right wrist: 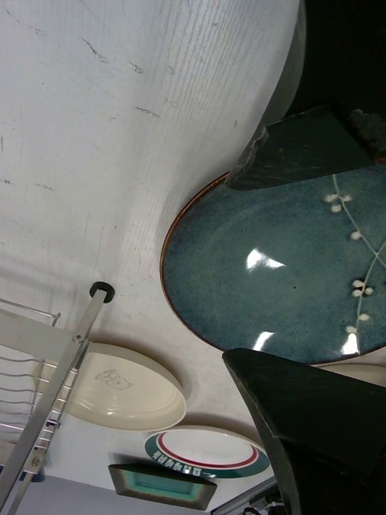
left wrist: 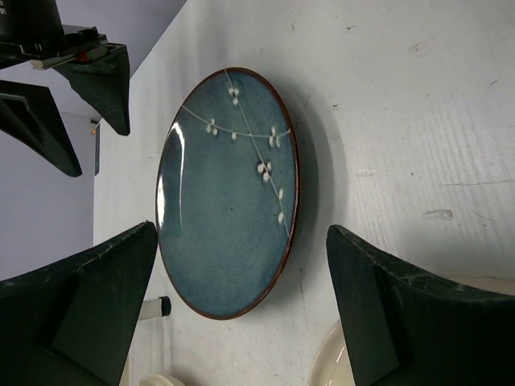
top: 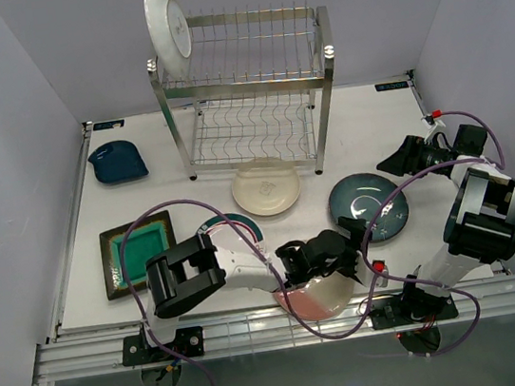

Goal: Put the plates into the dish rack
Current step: Pick up the plate at the center of the board.

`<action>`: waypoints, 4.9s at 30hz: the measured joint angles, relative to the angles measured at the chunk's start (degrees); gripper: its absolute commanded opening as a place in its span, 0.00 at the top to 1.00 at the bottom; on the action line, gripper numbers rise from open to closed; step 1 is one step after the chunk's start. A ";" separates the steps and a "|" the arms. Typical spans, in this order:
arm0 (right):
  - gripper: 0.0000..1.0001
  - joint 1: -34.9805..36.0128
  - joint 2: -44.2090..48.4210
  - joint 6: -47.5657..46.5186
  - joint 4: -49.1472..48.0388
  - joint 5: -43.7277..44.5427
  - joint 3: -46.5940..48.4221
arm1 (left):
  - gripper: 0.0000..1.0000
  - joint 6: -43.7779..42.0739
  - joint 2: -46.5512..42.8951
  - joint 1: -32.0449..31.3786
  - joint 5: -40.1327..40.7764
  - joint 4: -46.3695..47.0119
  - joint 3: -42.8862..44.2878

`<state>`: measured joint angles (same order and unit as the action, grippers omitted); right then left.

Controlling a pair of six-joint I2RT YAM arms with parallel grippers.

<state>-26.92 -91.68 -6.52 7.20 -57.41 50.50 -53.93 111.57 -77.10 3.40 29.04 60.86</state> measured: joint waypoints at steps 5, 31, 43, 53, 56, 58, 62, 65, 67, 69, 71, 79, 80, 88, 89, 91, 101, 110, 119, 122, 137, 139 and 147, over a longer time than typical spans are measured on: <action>0.15 0.00 -0.66 -0.07 0.22 -0.35 0.50 | 0.08 0.09 2.32 0.00 -0.81 -2.56 3.23; 0.16 -0.02 -1.49 -0.13 0.90 -1.14 1.27 | 0.35 -1.05 12.48 -0.02 3.54 -7.17 12.50; 0.16 -0.07 -1.49 -0.13 0.90 -1.44 1.27 | 0.47 -2.69 14.82 0.00 6.19 -7.23 14.27; 0.16 -0.07 -1.51 -0.13 0.92 -1.51 1.27 | 0.59 -5.18 18.29 -0.02 8.63 -5.25 16.81; 0.16 -0.07 -1.53 -0.13 0.92 -1.55 1.29 | 0.66 -5.44 18.47 -0.02 9.05 -5.27 16.85; 0.16 -0.07 -1.62 -0.13 0.92 -1.66 1.29 | 0.73 -5.51 18.62 -0.07 9.11 -5.51 16.85; 0.16 -0.09 -1.79 -0.11 1.05 -1.73 1.49 | 0.81 -6.10 19.21 -0.39 9.75 -5.27 16.90; 0.16 -0.20 -1.79 -0.11 1.14 -1.77 1.49 | 0.83 -6.38 19.30 -0.46 9.99 -5.03 16.90; 0.16 -0.39 -1.79 -0.11 1.31 -1.92 1.49 | 0.89 -6.51 19.37 -0.48 10.14 -5.01 16.90; 0.16 -0.50 -1.79 -0.07 1.42 -1.95 1.49 | 0.96 -6.62 19.39 -0.52 10.21 -5.01 16.90; 0.16 -0.57 -1.81 0.00 1.46 -2.10 1.49 | 1.00 -6.67 19.39 -0.57 10.34 -5.01 16.90; 0.17 -1.27 -2.43 0.15 1.66 -4.22 1.75 | 1.00 -5.64 19.17 -0.66 10.60 -4.24 16.31; 0.17 -1.36 -2.51 0.17 1.70 -4.33 1.79 | 1.00 -5.38 18.95 -0.66 10.58 -3.82 15.76; 0.17 -1.84 -2.54 0.17 1.70 -6.25 1.81 | 1.00 -0.79 15.82 -0.50 9.84 -2.95 13.20; 0.17 -1.92 -2.54 0.17 1.68 -6.43 1.81 | 1.00 0.02 15.30 -0.39 9.51 -2.97 12.92; 0.18 -2.12 -2.54 0.17 1.68 -6.86 1.81 | 1.00 1.51 14.05 -0.20 9.09 -3.32 12.22; 0.18 -4.20 -2.54 2.71 -1.64 -9.42 1.64 | 1.00 6.23 7.65 0.15 8.39 -3.37 5.70; 0.17 -5.77 -2.27 6.51 -7.87 -11.85 -0.96 | 1.00 13.27 -2.91 0.15 8.59 -0.11 -6.40; 0.18 -7.21 -0.28 10.21 -13.46 -12.48 -3.23 | 1.00 24.94 -13.38 0.33 8.00 1.36 -12.81; 0.18 -7.39 -0.17 10.93 -14.10 -12.48 -3.48 | 1.00 28.00 -17.25 0.33 8.09 1.60 -14.49; 0.18 -7.85 -0.59 12.41 -15.10 -13.40 -3.48 | 1.00 41.97 -52.96 0.39 14.49 1.09 -29.64; 0.18 -7.85 -0.70 12.41 -15.10 -13.40 -3.48 | 1.00 42.80 -56.61 0.39 16.17 0.98 -29.64; 0.18 -7.85 -0.68 12.41 -15.10 -13.46 -3.48 | 1.00 43.65 -60.72 0.48 20.87 -3.76 -24.15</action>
<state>-34.76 -92.36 5.89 -7.90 -70.87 47.03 -10.28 50.85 -76.62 24.27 25.28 36.71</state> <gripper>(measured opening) 0.821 0.171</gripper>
